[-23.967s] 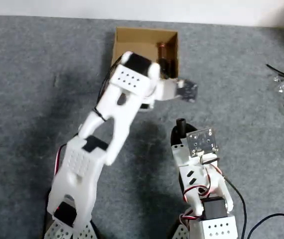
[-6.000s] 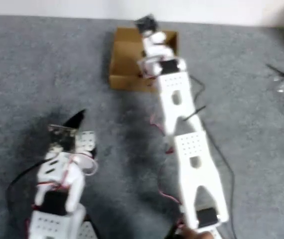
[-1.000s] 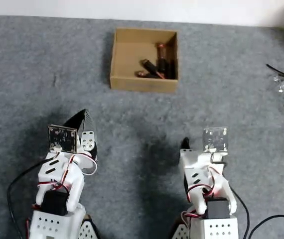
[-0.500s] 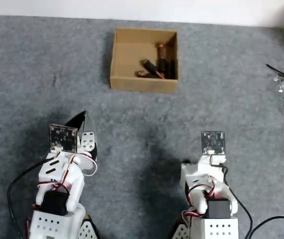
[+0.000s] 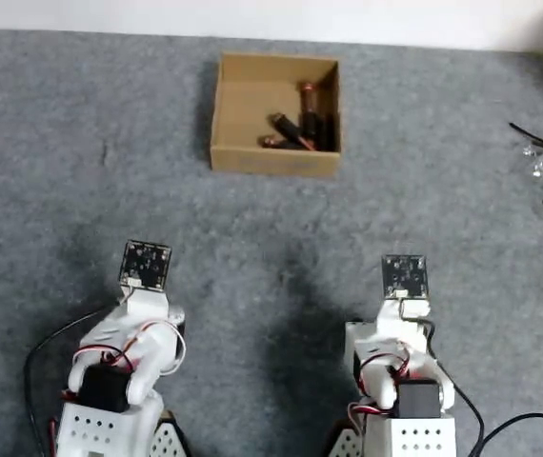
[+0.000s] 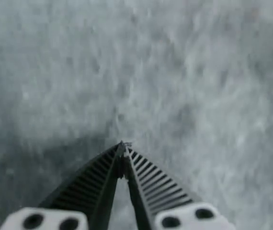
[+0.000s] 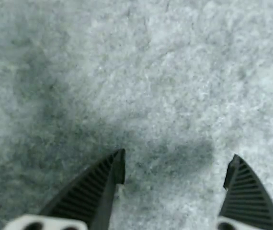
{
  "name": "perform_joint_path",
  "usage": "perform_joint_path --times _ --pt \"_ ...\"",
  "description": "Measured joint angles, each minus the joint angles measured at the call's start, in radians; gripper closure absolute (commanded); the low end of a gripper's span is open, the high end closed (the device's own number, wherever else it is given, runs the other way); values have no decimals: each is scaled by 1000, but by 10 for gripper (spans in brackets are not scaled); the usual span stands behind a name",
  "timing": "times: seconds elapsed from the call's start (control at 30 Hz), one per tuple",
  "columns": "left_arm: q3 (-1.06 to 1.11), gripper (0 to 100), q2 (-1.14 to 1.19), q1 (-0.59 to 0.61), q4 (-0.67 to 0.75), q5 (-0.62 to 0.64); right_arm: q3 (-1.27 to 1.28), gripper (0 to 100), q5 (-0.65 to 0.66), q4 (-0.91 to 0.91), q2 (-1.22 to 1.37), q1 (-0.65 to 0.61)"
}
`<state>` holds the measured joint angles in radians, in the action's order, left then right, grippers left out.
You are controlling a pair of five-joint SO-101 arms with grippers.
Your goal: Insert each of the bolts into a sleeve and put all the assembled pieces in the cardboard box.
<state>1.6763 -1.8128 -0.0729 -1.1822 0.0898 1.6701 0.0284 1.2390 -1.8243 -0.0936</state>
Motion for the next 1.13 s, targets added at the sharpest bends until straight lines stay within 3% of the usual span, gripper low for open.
perform_joint_path --times 0.27,1.13 --pt "0 992 0 0 -127 0 0 699 0 0 0 0" --pt "0 993 0 0 -129 0 0 699 0 0 0 0"
